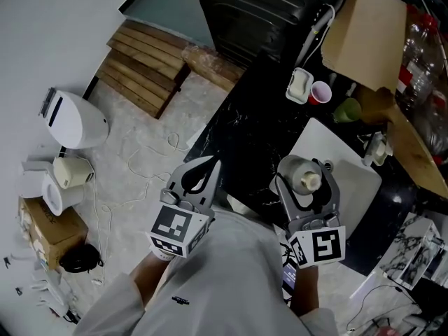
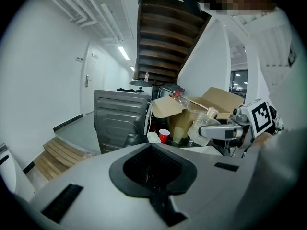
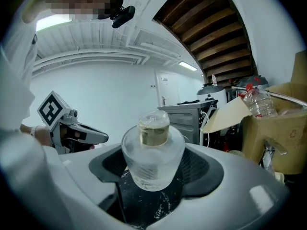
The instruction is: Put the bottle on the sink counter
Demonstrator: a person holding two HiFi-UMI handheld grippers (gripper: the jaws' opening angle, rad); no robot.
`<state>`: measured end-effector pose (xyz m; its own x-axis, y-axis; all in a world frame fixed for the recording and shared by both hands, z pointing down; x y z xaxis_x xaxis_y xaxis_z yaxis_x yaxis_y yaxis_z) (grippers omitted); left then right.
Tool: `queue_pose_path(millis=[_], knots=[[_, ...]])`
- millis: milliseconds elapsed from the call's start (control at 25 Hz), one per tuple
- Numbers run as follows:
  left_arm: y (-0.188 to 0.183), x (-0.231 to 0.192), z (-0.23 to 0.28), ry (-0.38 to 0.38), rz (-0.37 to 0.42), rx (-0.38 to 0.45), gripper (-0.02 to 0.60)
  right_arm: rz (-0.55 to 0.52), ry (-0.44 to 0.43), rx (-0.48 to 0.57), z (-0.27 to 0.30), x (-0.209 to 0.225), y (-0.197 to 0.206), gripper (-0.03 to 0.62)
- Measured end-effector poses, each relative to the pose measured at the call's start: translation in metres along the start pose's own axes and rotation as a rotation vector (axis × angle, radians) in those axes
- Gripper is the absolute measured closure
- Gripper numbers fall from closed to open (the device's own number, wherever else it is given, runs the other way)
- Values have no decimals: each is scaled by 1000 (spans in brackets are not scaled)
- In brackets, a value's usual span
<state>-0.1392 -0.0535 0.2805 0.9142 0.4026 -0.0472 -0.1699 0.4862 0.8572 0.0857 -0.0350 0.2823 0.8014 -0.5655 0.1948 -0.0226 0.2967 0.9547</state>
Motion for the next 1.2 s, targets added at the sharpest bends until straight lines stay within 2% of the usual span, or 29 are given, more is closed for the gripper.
queue_pose_path(millis=[600, 920, 1200], knots=[[-22, -30, 57, 60, -1, -26, 575, 8, 41, -32, 53, 25, -13, 252], [-34, -47, 90, 100, 27, -29, 575, 8, 65, -66, 89, 40, -10, 252], [-42, -67, 122, 122, 14, -59, 575, 13, 82, -81, 126, 57, -13, 252]])
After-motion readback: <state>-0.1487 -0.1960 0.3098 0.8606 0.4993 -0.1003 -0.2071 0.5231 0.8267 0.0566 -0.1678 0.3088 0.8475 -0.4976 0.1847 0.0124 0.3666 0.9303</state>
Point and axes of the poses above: the fingertips, and each gripper's own axes: z forward along the fingers, x to its right, y out of its underside, the point moved 7 cm from there along -z, backward along the fingers, and after that the axes turned 9 degrees about -y, right-handed, at the moved point
